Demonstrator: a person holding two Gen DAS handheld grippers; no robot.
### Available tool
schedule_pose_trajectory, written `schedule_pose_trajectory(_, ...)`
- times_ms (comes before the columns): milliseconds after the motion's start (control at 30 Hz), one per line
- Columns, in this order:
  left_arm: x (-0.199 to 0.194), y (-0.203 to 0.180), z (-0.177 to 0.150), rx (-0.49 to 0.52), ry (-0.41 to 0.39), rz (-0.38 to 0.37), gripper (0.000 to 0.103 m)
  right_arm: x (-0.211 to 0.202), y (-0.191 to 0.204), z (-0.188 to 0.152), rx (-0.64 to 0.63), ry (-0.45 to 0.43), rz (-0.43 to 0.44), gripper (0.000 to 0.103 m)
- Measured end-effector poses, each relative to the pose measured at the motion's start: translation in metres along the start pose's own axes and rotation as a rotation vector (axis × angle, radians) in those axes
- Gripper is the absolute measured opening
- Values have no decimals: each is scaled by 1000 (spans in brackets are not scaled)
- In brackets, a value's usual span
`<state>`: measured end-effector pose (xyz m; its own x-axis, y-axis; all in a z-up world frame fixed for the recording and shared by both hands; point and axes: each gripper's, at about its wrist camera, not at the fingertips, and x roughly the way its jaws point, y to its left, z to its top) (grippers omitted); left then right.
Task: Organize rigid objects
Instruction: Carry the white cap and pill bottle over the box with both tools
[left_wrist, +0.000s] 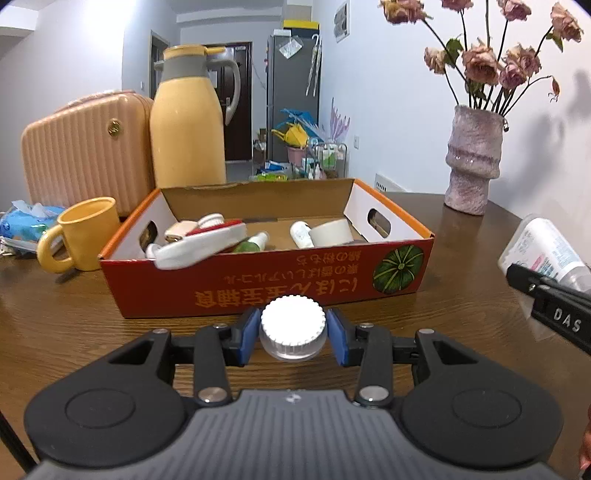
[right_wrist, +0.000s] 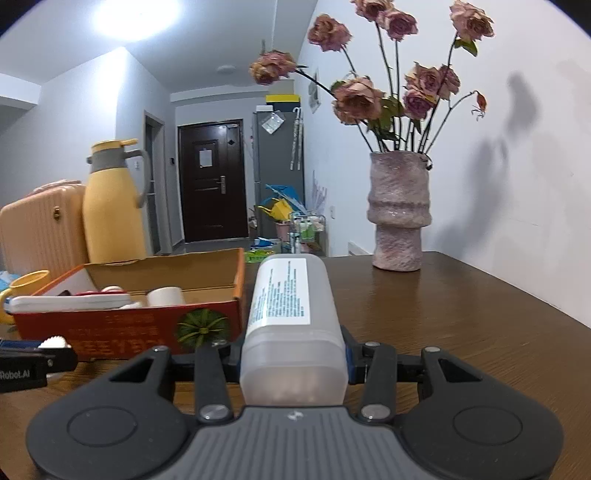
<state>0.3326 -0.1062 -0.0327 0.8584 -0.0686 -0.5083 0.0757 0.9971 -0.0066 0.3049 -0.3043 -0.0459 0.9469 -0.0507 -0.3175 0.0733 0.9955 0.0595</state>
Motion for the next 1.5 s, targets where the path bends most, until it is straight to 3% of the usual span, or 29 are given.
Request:
schedule_pose_trajectory(667,-47,47,12,-52,-103,-5,41,-16,52,5,-10,-16,67,43)
schedule_pose_trajectory(1500,-20,81,61,-139,-157,39,41,32,106,37,-14,-60,142,43)
